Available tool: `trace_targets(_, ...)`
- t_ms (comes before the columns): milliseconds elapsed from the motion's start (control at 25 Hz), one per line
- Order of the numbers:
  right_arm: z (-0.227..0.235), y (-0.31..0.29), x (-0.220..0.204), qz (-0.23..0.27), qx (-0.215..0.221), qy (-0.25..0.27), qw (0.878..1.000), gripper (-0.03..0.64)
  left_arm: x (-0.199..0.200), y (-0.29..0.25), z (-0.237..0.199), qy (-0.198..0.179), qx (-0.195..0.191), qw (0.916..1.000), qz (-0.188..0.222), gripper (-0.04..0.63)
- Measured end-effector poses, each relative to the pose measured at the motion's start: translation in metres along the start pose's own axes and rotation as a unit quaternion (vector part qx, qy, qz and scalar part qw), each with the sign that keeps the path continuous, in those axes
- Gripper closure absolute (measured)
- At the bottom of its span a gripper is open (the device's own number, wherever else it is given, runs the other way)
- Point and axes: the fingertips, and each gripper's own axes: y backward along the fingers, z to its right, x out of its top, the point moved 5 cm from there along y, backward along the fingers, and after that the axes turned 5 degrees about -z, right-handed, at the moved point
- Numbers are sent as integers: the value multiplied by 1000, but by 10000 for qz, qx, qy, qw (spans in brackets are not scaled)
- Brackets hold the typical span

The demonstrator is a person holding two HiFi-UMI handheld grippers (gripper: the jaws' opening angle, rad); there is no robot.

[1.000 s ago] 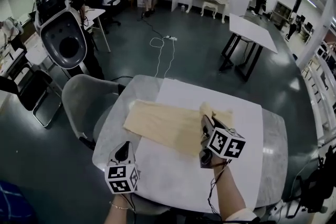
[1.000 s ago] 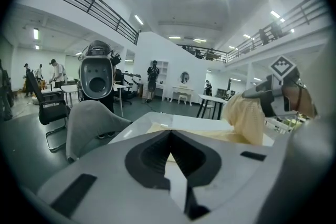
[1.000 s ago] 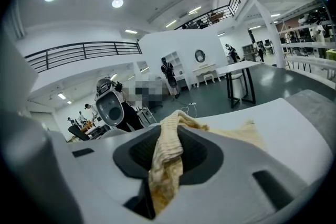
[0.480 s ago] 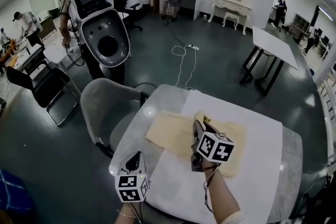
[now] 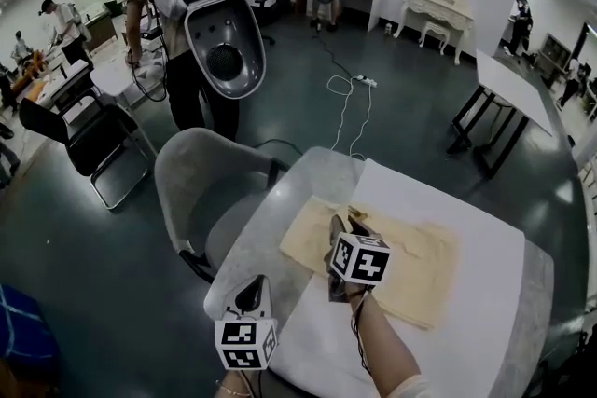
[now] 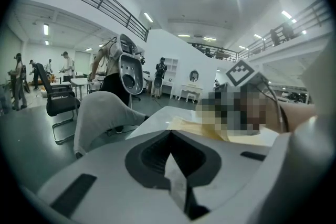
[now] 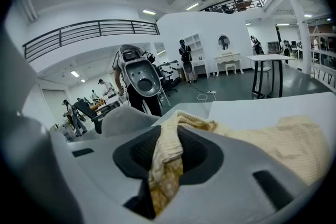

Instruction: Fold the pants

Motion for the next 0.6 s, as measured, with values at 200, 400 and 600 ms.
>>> trace_targets(200,-14,-37,-12,-212,15,172,9996,531,-9,-8,-8,189,66,9998,5,595)
trace_targets(400,-29,-61,-22,-317,50,314,9990,530,-19,-13,-17,251,109,9996,-38,595)
trace_targets(600,-68,-88,-34,-423,1029,676,9915,385,-29,-14,-22,326,169,9993,-86,595)
